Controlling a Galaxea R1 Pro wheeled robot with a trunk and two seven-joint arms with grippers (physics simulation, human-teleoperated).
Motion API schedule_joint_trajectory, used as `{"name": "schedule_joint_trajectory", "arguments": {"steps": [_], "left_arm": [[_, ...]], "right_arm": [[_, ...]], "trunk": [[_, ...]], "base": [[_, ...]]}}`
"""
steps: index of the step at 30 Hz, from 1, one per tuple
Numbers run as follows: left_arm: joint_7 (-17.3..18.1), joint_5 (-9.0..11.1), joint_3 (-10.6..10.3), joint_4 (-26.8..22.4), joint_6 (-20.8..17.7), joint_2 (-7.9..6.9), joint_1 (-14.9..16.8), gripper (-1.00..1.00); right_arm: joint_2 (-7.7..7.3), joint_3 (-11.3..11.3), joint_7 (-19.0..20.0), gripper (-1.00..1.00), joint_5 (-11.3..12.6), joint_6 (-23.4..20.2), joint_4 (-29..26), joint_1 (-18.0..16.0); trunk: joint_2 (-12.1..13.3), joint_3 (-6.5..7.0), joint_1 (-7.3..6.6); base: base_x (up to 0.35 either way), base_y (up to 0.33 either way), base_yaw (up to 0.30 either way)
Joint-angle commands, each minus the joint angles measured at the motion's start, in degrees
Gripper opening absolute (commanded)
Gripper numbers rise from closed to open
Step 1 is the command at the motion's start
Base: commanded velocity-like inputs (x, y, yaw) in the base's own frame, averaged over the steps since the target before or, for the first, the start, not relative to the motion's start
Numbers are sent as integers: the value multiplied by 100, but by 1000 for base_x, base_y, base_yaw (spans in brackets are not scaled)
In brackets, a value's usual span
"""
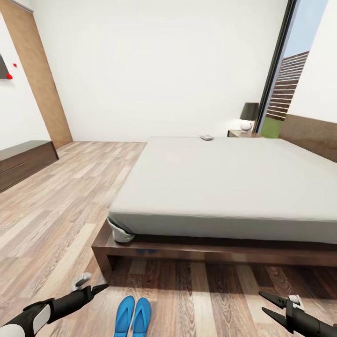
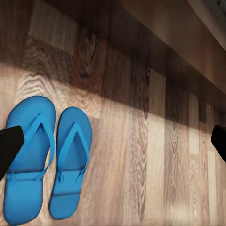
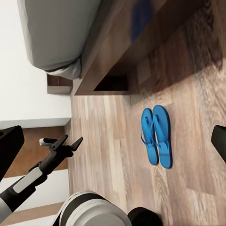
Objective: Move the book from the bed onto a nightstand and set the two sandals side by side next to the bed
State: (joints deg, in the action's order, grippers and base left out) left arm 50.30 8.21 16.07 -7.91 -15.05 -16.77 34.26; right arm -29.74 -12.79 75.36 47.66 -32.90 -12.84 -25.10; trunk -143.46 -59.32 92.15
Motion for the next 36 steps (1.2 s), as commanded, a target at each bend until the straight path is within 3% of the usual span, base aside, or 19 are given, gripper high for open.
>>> {"name": "schedule_joint_trajectory", "arguments": {"steps": [1, 36], "left_arm": [[11, 61, -16, 0, -60, -1, 2, 100], [15, 67, -16, 0, -60, 5, 0, 100]], "right_arm": [[-2, -47, 11, 100, 59, -50, -1, -4], [29, -73, 5, 100, 60, -49, 1, -4]], "trunk": [[-2, -5, -1], [-2, -5, -1]], "base": [[0, 154, 0], [54, 150, 0]]}}
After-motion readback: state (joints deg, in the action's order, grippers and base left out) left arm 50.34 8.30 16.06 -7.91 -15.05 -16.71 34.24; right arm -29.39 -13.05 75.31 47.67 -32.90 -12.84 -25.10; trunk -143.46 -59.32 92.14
